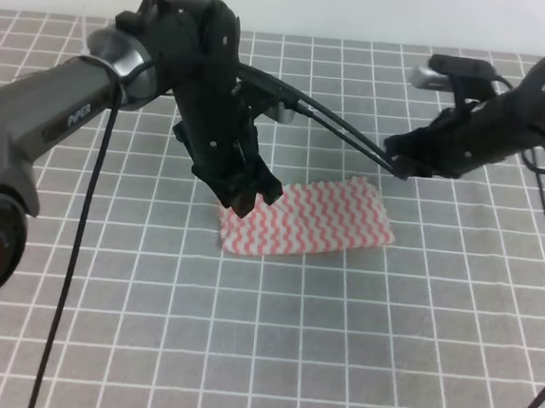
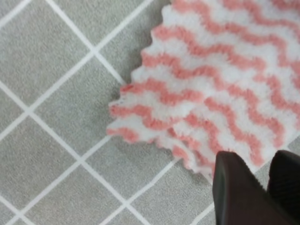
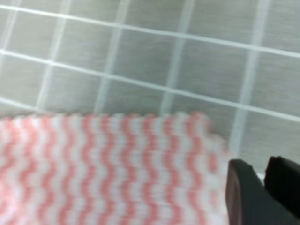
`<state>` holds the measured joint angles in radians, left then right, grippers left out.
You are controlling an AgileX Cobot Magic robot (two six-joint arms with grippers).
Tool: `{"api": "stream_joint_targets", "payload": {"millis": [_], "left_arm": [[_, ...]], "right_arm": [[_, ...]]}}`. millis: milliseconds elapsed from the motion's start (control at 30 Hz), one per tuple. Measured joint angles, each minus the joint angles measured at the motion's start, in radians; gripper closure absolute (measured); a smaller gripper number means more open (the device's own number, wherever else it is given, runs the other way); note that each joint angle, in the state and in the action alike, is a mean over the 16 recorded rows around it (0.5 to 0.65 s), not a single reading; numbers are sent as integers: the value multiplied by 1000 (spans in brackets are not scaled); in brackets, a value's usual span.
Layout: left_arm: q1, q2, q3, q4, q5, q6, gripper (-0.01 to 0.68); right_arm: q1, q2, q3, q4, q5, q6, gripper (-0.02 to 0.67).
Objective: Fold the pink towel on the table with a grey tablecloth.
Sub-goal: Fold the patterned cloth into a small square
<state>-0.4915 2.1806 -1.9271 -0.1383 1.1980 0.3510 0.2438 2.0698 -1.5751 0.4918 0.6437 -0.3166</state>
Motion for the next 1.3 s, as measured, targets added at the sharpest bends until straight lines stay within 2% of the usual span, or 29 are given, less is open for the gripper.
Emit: {"api": "stream_joint_targets", "payload": {"millis": [433,867,1067,1300], "left_arm": [[0,-4,-2,-6,-189,-5,519],[0,17,-2,-6,-150,-5,534],[0,22,-2,-2,-124,-3,588],[0,49,-1,2,-109,1,654]], "right_arm": [[53,66,-20,90,-20,-85,641],[55,104,-41,66,-38,-81,648],[49,95,-107,10,60,-55,614],[42,87,-186,-101,225,4,507]]}}
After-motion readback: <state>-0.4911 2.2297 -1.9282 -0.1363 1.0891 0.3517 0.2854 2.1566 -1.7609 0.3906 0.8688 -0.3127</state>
